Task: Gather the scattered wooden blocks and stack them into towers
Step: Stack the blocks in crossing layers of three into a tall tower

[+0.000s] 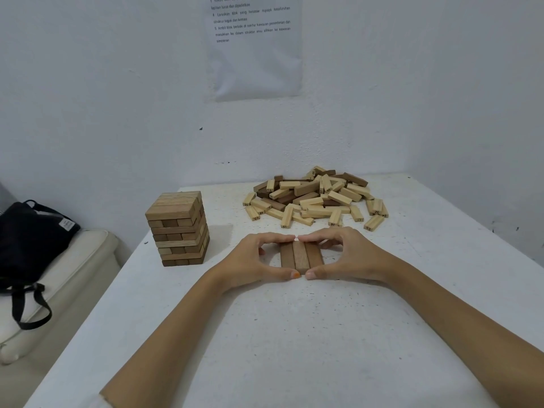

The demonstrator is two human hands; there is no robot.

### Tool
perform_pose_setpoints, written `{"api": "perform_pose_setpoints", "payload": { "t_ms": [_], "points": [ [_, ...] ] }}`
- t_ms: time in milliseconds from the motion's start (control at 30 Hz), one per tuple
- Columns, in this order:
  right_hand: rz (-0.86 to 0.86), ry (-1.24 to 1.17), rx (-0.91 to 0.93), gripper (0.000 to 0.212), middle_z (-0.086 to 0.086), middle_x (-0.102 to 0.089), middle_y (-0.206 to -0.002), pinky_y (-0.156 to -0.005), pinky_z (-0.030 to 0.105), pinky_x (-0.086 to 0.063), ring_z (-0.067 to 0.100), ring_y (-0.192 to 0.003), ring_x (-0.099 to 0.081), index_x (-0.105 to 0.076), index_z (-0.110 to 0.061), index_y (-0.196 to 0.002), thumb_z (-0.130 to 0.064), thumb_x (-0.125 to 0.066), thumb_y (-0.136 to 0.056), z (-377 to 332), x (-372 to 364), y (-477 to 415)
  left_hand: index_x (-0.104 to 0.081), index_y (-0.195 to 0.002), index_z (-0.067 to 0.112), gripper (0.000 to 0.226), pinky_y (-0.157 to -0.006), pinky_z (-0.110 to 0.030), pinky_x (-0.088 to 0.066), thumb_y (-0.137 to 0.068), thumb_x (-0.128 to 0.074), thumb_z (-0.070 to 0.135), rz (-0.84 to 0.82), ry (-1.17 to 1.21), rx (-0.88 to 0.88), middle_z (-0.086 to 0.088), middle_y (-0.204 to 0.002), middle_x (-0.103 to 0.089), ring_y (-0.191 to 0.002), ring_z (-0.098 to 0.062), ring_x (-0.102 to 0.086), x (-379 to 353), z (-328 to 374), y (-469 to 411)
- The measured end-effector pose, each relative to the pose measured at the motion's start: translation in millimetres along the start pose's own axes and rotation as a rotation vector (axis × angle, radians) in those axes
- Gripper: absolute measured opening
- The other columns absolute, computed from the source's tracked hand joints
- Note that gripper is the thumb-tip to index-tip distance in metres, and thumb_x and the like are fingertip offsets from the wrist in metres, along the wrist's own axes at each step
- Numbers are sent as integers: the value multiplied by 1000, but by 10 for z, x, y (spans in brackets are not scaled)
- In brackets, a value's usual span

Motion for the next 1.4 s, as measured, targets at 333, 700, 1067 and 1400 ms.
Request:
{"api": "perform_pose_setpoints", "payload": {
  "t_ms": [333, 700, 1067, 1400],
  "points": [
    [32, -5, -7, 65, -24, -54, -118, -88, 6, -41, -13, -108, -49, -62, -38, -124, -39, -88, -64, -7, 7, 14, -55, -129, 39, 69, -82, -11, -33, -67, -84, 38, -5, -3, 6, 25, -127, -54, -114, 15, -43, -3, 18, 2],
    [33, -4, -5, 67, -26, -52, -116, -88, 5, -42, -11, -107, -51, -62, -36, -124, -37, -89, -63, -38, 8, 36, -59, -127, 36, 68, -81, -12, -34, -64, -86, 38, 40, -32, -13, 22, -126, -57, -115, 11, -47, 14, 29, 9],
    [125, -34, 126, 62, -19, -65, -117, -99, 19, -46, -3, -114, -55, -69, -33, -115, -38, -91, -57, -277, 183, 62, -60, -125, 36, 73, -84, -17, -43, -57, -87, 41, 149, -13, -130, 18, -121, -60, -114, 4, -49, 194, 291, 93],
    [174, -35, 284, 57, -23, -65, -116, -95, 17, -45, -1, -119, -53, -71, -38, -109, -48, -85, -55, -938, 421, 63, -59, -127, 34, 74, -82, -8, -38, -59, -90, 30, 272, -39, -231, 15, -116, -61, -109, 2, -50, 700, 695, 323]
  ]
}}
Point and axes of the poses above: each hand's wrist, its own y-axis away from the middle knuckle, its own x-axis out of the back of the hand, z = x × y, the point moved 9 cm from there along -y, towards the middle knuckle
